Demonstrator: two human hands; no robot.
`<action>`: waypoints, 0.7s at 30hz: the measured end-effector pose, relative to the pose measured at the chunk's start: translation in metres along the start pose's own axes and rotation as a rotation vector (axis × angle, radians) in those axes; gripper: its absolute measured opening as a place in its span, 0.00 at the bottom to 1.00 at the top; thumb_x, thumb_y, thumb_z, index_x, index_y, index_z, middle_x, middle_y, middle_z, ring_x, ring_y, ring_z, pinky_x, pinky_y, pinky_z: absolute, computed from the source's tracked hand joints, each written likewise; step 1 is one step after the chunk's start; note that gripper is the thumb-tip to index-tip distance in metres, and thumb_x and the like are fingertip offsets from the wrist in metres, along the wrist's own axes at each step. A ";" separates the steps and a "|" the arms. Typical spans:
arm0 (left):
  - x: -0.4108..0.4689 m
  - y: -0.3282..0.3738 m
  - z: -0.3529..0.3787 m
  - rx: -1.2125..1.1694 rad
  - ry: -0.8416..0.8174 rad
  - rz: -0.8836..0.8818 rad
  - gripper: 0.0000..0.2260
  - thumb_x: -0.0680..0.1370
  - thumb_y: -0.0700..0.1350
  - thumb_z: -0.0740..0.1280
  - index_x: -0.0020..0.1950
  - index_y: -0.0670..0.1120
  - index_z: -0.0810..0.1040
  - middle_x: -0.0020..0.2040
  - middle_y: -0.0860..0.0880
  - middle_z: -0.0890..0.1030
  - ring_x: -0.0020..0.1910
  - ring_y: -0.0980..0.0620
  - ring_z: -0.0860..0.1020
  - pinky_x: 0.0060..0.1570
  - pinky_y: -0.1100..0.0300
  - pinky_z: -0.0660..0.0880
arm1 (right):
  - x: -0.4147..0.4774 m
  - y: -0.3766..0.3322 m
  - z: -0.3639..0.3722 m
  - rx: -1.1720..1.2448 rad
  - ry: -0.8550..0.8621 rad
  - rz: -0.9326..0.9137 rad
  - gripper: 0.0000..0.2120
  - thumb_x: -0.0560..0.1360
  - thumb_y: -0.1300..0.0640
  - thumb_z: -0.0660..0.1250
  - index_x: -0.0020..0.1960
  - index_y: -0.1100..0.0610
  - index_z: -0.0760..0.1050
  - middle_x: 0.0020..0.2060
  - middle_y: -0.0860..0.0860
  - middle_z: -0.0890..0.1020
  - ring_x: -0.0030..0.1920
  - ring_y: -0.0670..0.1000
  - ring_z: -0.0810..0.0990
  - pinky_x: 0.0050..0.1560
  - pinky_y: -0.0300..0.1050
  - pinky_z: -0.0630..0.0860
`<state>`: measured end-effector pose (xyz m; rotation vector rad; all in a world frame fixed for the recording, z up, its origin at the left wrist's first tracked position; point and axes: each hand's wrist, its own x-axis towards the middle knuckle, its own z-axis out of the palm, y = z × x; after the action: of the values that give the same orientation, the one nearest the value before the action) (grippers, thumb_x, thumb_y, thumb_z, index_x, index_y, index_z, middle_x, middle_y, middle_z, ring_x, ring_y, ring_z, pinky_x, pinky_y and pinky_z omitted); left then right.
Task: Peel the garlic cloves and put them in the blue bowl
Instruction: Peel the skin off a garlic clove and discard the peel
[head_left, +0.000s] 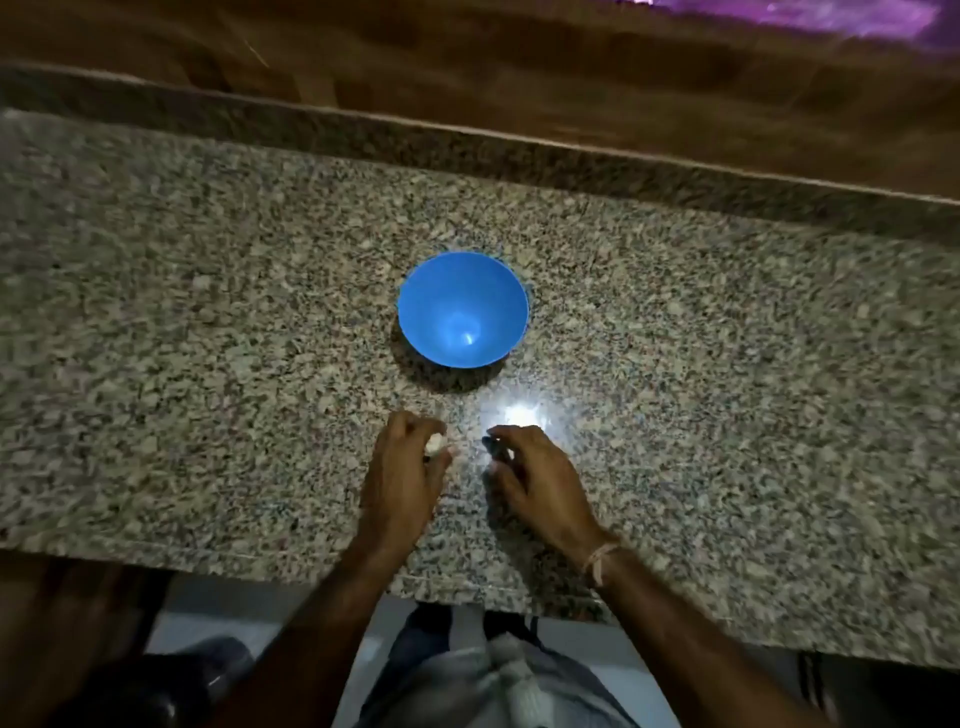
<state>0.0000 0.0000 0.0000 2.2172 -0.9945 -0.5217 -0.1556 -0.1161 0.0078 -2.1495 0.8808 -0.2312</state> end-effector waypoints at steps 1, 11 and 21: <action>0.003 -0.004 0.001 -0.024 -0.002 0.014 0.11 0.80 0.43 0.72 0.63 0.48 0.82 0.57 0.49 0.76 0.56 0.47 0.78 0.52 0.49 0.81 | 0.004 0.002 0.006 -0.001 0.003 -0.012 0.17 0.80 0.54 0.65 0.68 0.55 0.78 0.59 0.54 0.79 0.55 0.56 0.82 0.52 0.56 0.81; -0.001 0.039 -0.045 -1.127 -0.185 -0.445 0.16 0.79 0.44 0.70 0.67 0.47 0.82 0.62 0.45 0.86 0.64 0.46 0.83 0.64 0.52 0.78 | 0.014 -0.067 -0.001 0.744 0.105 0.288 0.10 0.79 0.62 0.74 0.60 0.58 0.84 0.55 0.52 0.87 0.56 0.57 0.86 0.60 0.60 0.82; 0.007 0.078 -0.055 -1.351 -0.131 -0.442 0.15 0.79 0.40 0.66 0.65 0.42 0.81 0.63 0.43 0.85 0.65 0.47 0.82 0.59 0.61 0.80 | 0.012 -0.090 -0.047 0.775 0.128 0.172 0.12 0.78 0.64 0.74 0.61 0.57 0.85 0.55 0.49 0.87 0.56 0.51 0.86 0.56 0.50 0.84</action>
<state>-0.0040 -0.0230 0.0931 1.1203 -0.0257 -1.1146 -0.1210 -0.1121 0.1036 -1.3465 0.8583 -0.5296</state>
